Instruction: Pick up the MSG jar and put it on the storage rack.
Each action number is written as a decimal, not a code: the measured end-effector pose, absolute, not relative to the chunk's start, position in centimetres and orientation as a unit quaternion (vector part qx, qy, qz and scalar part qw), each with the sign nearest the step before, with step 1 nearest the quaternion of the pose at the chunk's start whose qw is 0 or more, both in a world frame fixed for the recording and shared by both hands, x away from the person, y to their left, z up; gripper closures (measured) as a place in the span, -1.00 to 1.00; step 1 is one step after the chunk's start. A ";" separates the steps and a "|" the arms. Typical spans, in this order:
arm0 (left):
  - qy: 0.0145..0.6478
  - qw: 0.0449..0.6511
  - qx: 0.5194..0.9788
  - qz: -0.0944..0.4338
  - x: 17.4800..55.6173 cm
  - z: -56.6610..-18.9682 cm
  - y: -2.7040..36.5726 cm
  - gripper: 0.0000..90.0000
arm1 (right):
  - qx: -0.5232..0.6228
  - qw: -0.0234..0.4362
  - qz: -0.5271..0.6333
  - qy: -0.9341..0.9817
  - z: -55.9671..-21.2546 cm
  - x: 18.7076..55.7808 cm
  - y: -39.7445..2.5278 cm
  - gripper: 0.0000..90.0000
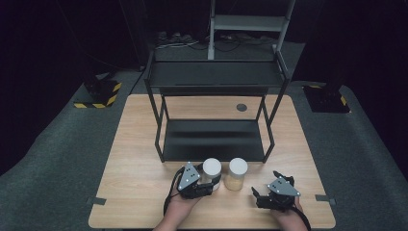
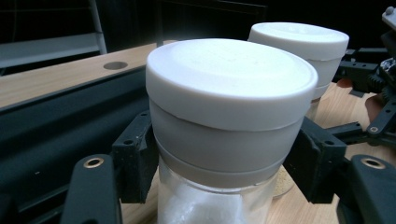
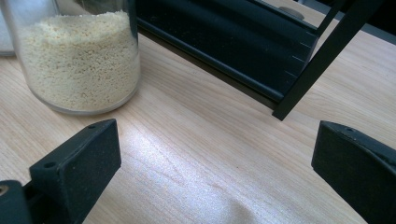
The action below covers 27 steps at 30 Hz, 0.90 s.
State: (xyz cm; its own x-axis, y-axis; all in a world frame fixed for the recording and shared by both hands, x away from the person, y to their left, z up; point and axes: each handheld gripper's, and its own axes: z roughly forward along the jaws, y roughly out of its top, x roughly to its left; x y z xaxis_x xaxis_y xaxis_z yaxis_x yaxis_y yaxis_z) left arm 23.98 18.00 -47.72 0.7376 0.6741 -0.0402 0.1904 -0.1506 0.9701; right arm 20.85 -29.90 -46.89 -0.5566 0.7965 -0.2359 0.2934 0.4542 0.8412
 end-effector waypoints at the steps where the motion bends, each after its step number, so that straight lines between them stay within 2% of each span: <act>1: 0.296 0.580 0.730 0.207 24.0 -47.7 18.1 -0.24 | 0.345 0.320 0.393 0.790 -46.9 20.9 -29.9 -0.99; 14: 0.305 0.576 0.728 0.212 24.0 -47.2 19.2 -0.23 | 0.347 0.317 0.395 0.789 -46.9 20.9 -30.0 -0.99; 27: 0.347 0.579 0.699 0.236 23.2 -46.1 22.1 -0.23 | 0.347 0.315 0.395 0.790 -46.8 21.0 -30.1 -0.99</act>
State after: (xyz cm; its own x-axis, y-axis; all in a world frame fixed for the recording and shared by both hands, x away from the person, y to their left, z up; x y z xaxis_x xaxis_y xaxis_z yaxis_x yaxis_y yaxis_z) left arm 23.17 22.10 -46.10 0.6478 0.7584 -0.0722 0.2113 -0.0879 0.9735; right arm 20.99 -30.09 -46.84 -0.5610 0.7969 -0.2241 0.2983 0.4471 0.8432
